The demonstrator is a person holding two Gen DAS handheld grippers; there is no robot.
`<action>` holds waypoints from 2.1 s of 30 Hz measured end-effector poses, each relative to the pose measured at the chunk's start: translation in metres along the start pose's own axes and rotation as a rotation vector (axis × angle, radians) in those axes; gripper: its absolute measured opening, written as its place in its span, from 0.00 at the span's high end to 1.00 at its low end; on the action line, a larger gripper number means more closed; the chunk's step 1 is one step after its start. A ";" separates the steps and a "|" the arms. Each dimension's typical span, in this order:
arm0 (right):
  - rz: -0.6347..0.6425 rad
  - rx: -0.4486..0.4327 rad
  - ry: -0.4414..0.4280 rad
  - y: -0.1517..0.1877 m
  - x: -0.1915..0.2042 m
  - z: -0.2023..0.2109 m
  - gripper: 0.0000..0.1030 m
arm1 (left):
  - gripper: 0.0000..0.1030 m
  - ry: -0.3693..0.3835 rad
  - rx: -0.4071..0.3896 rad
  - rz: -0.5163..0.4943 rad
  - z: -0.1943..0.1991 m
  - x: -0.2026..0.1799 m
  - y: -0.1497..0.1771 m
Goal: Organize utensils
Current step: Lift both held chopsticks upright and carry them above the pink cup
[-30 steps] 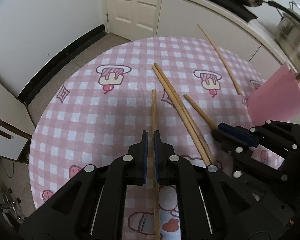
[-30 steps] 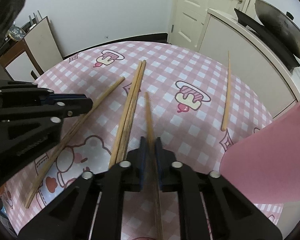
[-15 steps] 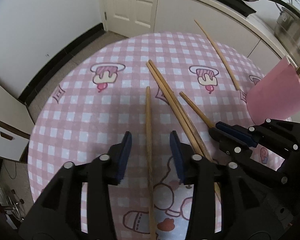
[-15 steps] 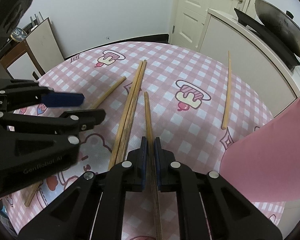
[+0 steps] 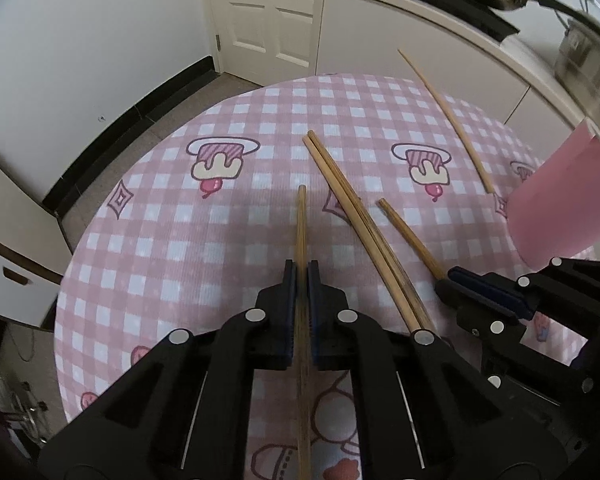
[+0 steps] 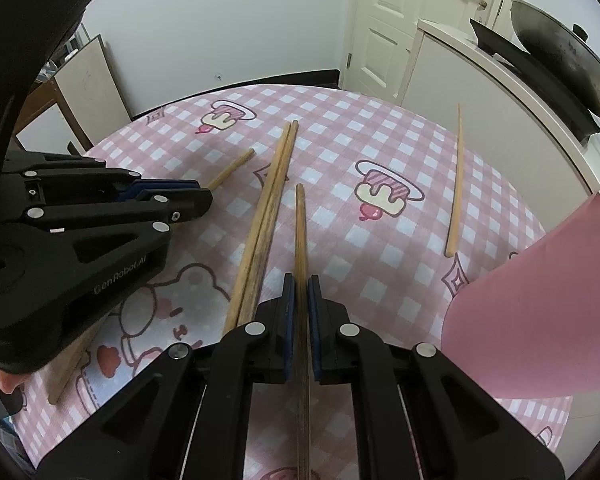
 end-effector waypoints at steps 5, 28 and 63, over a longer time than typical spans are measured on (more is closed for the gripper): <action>-0.014 -0.048 -0.025 0.000 -0.001 0.020 0.95 | 0.95 0.055 -0.073 -0.011 0.035 -0.004 0.005; -0.100 -0.437 0.001 0.017 -0.034 0.183 0.95 | 0.95 0.211 -0.454 -0.148 0.200 -0.097 0.023; -0.426 -0.681 0.206 -0.006 -0.173 0.197 0.96 | 0.95 0.290 -0.669 -0.221 0.178 -0.206 -0.077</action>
Point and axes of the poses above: each gripper's, at about its wrist camera, not at the fingertips, and z roughly against the way its jaws point, x to its left, y to its underside, the point moved 3 cm from there along -z, roughly the way its jaws point, and after that the axes turned 14 degrees about y, right-handed, at the moved point
